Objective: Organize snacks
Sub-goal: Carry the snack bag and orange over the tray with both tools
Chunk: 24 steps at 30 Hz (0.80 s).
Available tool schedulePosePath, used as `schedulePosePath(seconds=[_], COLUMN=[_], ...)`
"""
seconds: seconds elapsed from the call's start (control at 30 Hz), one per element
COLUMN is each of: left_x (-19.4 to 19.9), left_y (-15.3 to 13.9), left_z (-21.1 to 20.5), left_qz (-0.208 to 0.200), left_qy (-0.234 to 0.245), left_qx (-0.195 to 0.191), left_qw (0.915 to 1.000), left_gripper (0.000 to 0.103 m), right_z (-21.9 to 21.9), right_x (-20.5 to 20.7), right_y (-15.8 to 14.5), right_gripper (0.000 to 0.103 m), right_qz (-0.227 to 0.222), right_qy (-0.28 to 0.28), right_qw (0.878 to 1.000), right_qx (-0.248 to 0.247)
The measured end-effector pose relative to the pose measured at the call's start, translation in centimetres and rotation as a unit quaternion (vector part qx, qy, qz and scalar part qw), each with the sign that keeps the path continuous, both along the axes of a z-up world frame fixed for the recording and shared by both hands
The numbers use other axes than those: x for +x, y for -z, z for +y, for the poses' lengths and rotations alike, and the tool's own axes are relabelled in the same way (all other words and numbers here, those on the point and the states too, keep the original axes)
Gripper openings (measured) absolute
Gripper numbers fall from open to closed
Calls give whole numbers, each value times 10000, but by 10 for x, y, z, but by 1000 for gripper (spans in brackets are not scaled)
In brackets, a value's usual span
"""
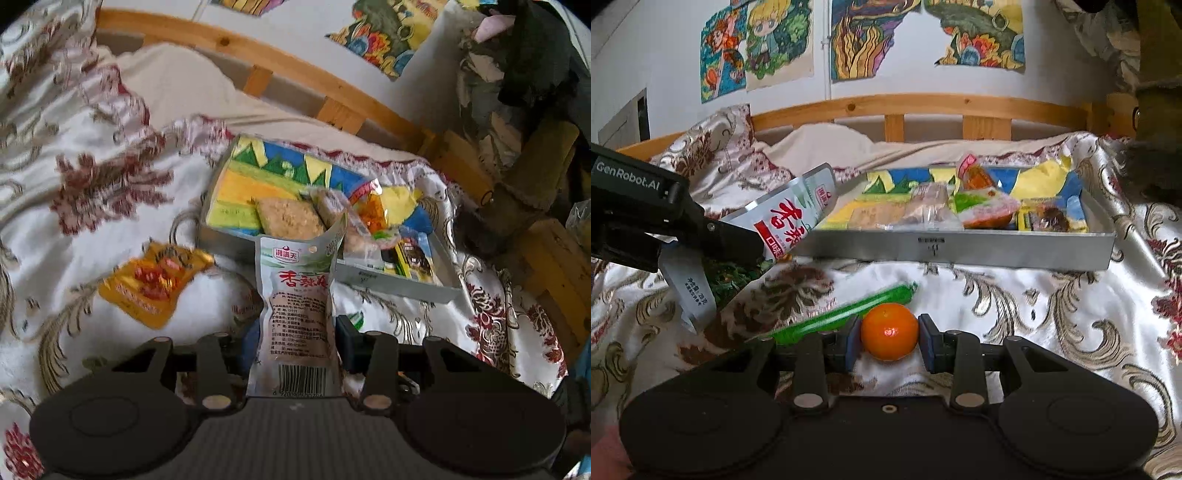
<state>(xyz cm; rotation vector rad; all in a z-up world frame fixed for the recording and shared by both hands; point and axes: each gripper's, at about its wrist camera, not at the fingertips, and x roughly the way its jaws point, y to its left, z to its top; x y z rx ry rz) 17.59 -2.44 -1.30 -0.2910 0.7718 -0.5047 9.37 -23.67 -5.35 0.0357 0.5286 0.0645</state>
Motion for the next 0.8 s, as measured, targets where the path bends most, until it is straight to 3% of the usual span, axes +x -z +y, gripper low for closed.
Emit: schedulePosePath(seconds=[0.4,0.67,0.8], left_x=[22,60,88], left_y=[-39,-59,-62], left_z=[-9,-28,-38], left_qz=[-587,-991,-984], left_qy=[-222,-498,-712], left_qx=[-85,-11,30], left_qw=[9980,9938,9926], left_gripper=[48,48,49], right_z=[-8,-26,-45], right_x=[5,38,65], right_y=[-25,-49,-54], right_gripper=[35,35,35], right_qz=[-438,-1035,-1269], right_qy=[97,234,436], right_qw=[9989,9941,9905], right_qx=[123,203,302])
